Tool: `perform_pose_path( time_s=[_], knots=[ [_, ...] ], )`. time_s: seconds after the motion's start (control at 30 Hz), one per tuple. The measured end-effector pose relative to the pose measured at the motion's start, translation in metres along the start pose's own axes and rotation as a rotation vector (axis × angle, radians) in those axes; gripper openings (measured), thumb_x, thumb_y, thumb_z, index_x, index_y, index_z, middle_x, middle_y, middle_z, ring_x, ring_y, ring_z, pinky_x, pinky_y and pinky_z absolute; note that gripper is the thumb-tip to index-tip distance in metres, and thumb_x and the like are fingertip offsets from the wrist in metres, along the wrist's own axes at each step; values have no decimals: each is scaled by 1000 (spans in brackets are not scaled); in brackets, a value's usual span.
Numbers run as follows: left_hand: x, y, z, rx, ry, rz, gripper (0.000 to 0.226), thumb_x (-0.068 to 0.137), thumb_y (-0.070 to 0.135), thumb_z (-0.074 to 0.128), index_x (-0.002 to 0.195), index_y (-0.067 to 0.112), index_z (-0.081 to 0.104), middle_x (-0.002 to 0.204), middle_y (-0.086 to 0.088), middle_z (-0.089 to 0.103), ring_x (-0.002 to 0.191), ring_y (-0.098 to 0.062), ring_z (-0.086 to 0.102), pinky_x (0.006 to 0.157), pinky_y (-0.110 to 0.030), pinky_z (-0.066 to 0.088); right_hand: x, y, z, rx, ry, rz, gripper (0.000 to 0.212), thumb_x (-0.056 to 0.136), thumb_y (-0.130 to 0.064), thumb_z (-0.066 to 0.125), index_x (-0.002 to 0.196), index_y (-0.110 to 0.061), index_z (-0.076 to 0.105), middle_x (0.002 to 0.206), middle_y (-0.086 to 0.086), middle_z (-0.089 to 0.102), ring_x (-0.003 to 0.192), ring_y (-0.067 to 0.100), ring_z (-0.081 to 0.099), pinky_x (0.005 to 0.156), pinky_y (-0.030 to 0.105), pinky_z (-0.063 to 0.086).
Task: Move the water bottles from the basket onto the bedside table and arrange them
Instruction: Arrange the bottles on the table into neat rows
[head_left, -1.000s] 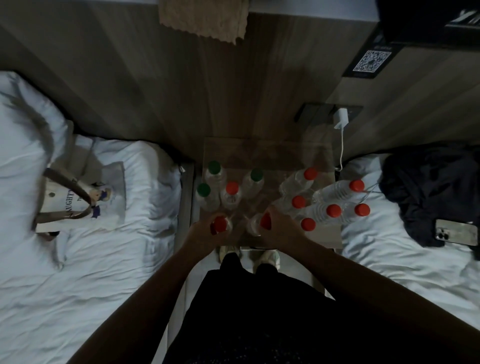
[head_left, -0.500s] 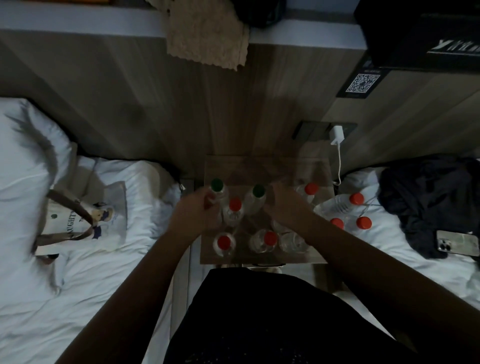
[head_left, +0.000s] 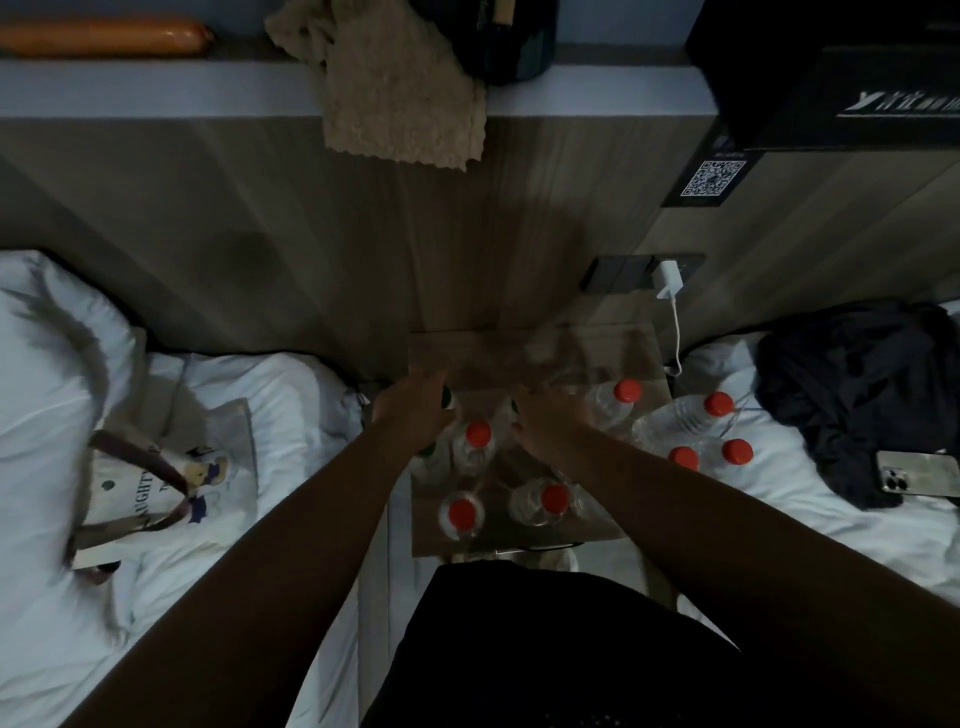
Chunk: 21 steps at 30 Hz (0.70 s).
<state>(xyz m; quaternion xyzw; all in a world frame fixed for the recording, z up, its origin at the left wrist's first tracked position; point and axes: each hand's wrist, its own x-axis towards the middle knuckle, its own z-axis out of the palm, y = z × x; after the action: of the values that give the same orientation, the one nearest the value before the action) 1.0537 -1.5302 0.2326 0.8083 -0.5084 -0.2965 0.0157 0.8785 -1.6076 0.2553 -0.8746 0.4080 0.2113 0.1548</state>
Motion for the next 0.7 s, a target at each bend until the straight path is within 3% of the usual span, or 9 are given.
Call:
perform_pose_path(
  time_s=[0.1,0.37,0.57,0.7],
  knots=[
    [4,-2,-5,61,-40,-18,34,90,37,55,118,18,54,117,-8,62,106,-27,59,93,-44,48,5,0,3,3,42,5,38,92,-28,51,128,-17,48,125,11,57,108,33,58,74,36,43],
    [3,-6,-4,11,-47,45,42,93,39,52,129,18,49,124,-10,60,112,-29,57,92,-39,44,14,2,7,47,97,30,32,93,-24,50,125,-18,54,115,11,63,105,31,61,78,37,47],
    [4,-8,-3,-109,-14,52,32,88,41,57,112,21,58,107,-4,66,97,-22,62,82,-33,47,14,7,11,234,82,42,27,91,-28,55,116,-16,58,104,6,65,96,23,63,77,32,51],
    [4,-11,-10,-208,16,37,27,85,39,62,105,20,63,101,-4,68,94,-21,63,82,-34,50,19,11,2,352,35,77,28,86,-33,60,110,-19,59,103,6,66,95,22,63,84,39,53]
  ],
)
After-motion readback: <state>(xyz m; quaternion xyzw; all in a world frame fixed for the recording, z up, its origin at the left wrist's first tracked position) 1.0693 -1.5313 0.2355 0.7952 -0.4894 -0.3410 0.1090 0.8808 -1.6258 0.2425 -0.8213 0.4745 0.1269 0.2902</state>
